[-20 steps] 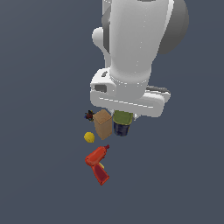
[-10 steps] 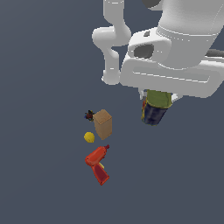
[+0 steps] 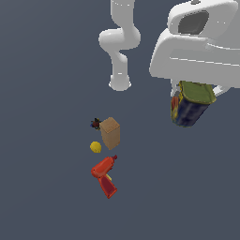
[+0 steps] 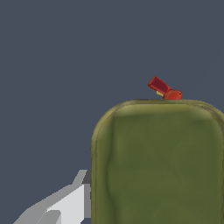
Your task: Pick up a designated object from a clutter of objects.
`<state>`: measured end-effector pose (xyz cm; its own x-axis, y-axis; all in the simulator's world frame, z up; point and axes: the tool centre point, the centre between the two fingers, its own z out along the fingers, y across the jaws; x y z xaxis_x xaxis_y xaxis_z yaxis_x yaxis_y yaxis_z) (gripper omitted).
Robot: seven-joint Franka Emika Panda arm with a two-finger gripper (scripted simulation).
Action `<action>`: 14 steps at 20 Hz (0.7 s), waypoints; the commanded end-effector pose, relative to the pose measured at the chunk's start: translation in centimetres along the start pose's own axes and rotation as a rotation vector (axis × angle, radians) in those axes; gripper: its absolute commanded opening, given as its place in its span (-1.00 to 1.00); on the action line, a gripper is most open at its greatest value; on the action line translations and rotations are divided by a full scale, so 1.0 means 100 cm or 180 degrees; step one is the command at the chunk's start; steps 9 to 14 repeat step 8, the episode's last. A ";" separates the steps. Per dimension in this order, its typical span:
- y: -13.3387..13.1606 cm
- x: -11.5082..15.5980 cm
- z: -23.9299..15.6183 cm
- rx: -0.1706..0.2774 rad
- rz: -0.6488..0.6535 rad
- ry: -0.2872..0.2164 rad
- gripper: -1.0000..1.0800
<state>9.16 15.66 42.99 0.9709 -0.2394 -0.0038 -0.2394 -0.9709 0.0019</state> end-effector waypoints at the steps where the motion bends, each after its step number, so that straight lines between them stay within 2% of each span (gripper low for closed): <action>1: -0.005 0.000 -0.008 0.0006 0.0003 0.0012 -1.00; 14: -0.010 0.000 -0.013 0.0006 0.0003 0.0012 -1.00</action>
